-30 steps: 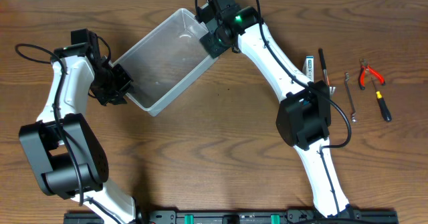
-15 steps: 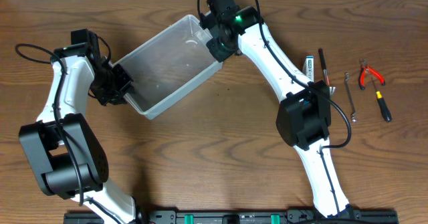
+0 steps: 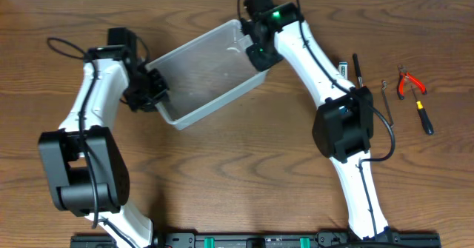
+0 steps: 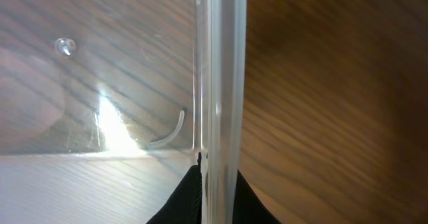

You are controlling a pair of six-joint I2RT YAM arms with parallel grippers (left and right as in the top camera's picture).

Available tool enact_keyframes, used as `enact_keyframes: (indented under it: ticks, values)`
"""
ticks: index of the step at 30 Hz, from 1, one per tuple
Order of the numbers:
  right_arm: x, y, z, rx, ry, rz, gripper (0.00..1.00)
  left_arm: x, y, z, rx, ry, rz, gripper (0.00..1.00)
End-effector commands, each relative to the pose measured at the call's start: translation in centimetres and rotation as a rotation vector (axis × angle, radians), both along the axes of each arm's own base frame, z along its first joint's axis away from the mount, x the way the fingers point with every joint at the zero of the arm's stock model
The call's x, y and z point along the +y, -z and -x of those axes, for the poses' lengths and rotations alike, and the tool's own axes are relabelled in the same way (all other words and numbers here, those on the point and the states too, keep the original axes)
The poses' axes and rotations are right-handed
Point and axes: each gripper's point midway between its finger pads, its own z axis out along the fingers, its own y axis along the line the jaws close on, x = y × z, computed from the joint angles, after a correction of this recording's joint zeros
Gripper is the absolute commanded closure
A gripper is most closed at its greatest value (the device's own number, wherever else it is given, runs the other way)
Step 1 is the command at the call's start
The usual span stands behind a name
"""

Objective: Pack container
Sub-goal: 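Grip right wall with right gripper and slide container toward center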

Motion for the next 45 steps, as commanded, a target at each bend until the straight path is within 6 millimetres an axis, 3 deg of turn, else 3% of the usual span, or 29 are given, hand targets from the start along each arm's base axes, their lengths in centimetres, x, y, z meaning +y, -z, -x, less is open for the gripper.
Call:
enact_keyframes:
  ticks: [1, 7, 12, 15, 23, 27, 33, 45]
  values:
    - [-1.6, -0.4, -0.2, 0.015, 0.061, -0.002, 0.89, -2.1, 0.5, 0.0, -0.002, 0.068, 0.009, 0.74]
    - [-4.2, -0.2, 0.5, 0.077, 0.110, 0.024, 0.91, -5.0, 0.4, -0.5, -0.043, 0.144, 0.010, 0.74]
    - [-6.0, -0.8, 1.0, 0.103, 0.154, 0.040, 0.87, -6.8, 0.3, -0.7, -0.069, 0.191, 0.011, 0.74]
    - [-7.0, -1.8, 1.0, 0.089, 0.172, 0.054, 0.80, -7.4, 0.2, -1.1, -0.091, 0.204, 0.013, 0.74]
    - [-8.8, -5.9, 1.6, 0.033, 0.203, 0.080, 0.73, -7.6, 0.0, -2.2, -0.139, 0.207, 0.015, 0.74]
    - [-9.1, -7.1, 2.4, 0.037, 0.210, 0.083, 0.73, -7.7, -0.2, -2.8, -0.169, 0.212, 0.015, 0.74]
    - [-9.6, -7.0, 3.6, 0.085, 0.210, 0.104, 0.73, -7.8, -0.3, -3.3, -0.206, 0.262, 0.007, 0.74]
    - [-10.6, -7.1, 4.3, 0.107, 0.245, 0.140, 0.72, -7.9, -0.6, -4.0, -0.260, 0.335, -0.007, 0.74]
